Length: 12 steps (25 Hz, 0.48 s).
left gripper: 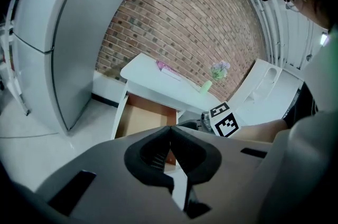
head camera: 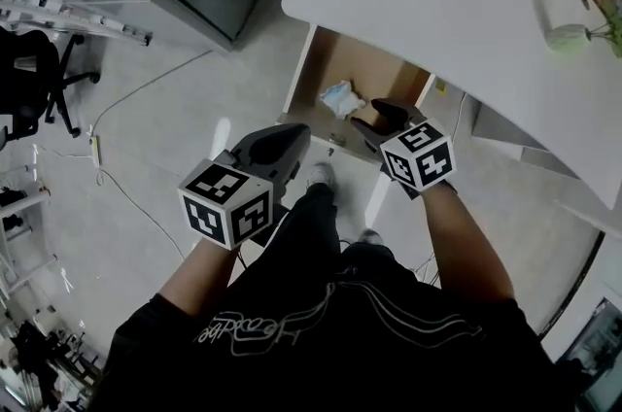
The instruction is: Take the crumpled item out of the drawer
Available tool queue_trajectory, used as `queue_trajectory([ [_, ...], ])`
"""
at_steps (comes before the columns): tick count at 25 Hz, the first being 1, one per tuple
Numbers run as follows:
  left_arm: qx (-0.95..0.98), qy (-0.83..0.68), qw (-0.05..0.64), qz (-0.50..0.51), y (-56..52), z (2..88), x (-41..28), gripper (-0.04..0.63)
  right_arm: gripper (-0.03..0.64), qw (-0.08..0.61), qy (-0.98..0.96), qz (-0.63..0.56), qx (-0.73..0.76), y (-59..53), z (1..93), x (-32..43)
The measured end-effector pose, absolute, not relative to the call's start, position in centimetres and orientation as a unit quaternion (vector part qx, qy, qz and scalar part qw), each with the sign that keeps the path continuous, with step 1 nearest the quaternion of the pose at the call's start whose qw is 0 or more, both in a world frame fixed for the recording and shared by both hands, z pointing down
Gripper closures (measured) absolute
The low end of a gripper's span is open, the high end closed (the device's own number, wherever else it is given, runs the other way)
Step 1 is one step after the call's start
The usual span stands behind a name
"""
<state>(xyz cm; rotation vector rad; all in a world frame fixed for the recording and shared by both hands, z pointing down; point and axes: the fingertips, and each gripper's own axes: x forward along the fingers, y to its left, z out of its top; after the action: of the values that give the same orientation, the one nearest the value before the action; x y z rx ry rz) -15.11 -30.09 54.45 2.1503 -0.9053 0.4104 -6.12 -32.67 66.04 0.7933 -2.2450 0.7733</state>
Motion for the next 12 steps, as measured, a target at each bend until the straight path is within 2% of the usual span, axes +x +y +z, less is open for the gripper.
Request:
queue_trajectory([
  [5, 0.831, -0.355, 0.393, 0.167, -33.3, 58.5, -16.6, 0.574, 0.397, 0.373, -0.815, 0.316, 0.311, -36.3, 73.5, -6.4],
  [12, 0.818, -0.354, 0.418, 0.174, -35.1, 63.3, -17.3, 0.574, 0.396, 0.420, -0.779, 0.338, 0.320, -38.6, 81.6, -6.1],
])
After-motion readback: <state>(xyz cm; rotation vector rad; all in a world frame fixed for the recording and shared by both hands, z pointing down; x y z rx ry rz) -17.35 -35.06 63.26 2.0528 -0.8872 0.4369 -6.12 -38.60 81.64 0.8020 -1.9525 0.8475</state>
